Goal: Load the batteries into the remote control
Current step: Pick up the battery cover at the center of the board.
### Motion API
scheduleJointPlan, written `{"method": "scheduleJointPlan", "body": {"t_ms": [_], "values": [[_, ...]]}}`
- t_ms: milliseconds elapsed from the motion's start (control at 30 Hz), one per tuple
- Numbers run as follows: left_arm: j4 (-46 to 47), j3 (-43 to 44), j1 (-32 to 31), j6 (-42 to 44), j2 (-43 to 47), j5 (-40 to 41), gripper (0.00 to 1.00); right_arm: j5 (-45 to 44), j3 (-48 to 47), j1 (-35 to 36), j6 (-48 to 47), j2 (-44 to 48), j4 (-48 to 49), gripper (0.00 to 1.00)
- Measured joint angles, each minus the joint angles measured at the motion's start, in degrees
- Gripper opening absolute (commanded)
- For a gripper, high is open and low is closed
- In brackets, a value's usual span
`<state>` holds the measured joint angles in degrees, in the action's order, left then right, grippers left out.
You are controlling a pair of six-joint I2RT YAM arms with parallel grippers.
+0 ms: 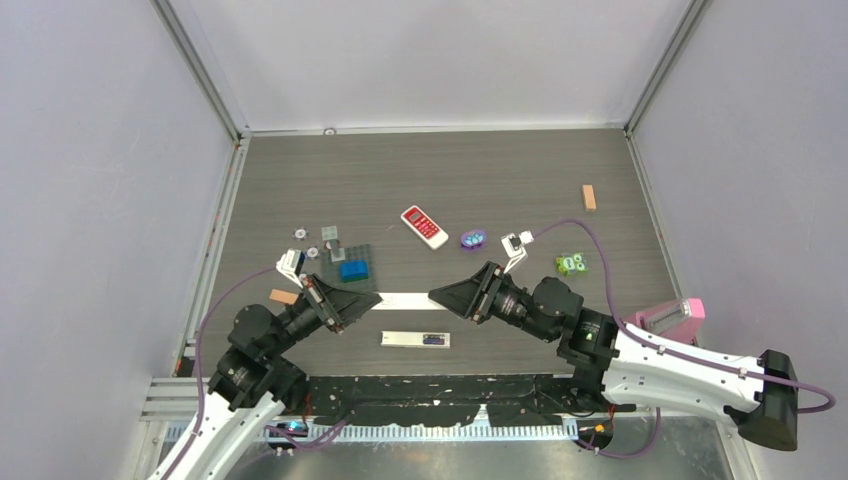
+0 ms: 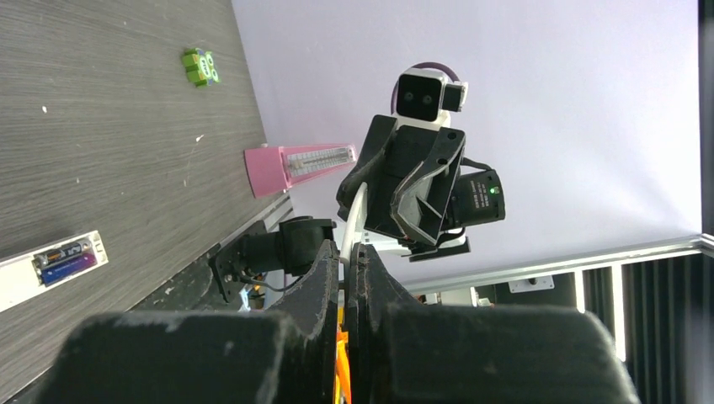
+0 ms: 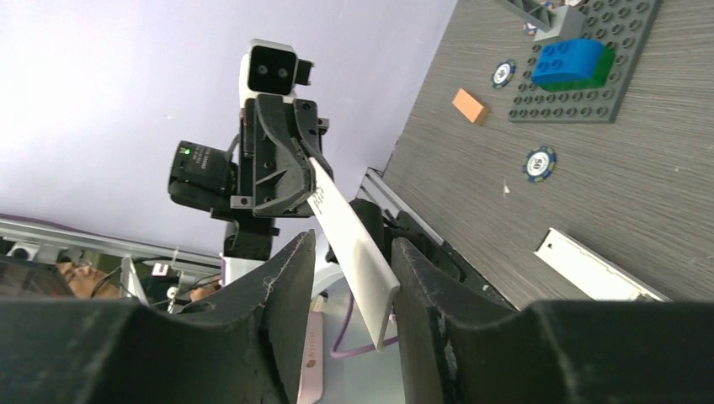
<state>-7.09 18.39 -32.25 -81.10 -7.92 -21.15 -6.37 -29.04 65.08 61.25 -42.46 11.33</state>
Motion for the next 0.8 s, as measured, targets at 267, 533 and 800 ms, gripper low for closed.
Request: {"method": "scheduleJointPlan", "body": {"t_ms": [267,533,800], "values": [[0.7,-0.4,0.0,-1.2,0.3,0.2,0.00,1.1,0.0,-0.2,0.5,0.3,1.0,0.36],[0.8,-0.4,0.0,-1.0,0.0,0.1,0.00,3.3,0.0,-0.2,0.2,0.3,0.1,0.17],[-0.2,-0.4,-0.1,0.9,-0.1,0.3,0.68,4.9,0.0,-0.3,0.3,0.7,0.9,0.05]]}}
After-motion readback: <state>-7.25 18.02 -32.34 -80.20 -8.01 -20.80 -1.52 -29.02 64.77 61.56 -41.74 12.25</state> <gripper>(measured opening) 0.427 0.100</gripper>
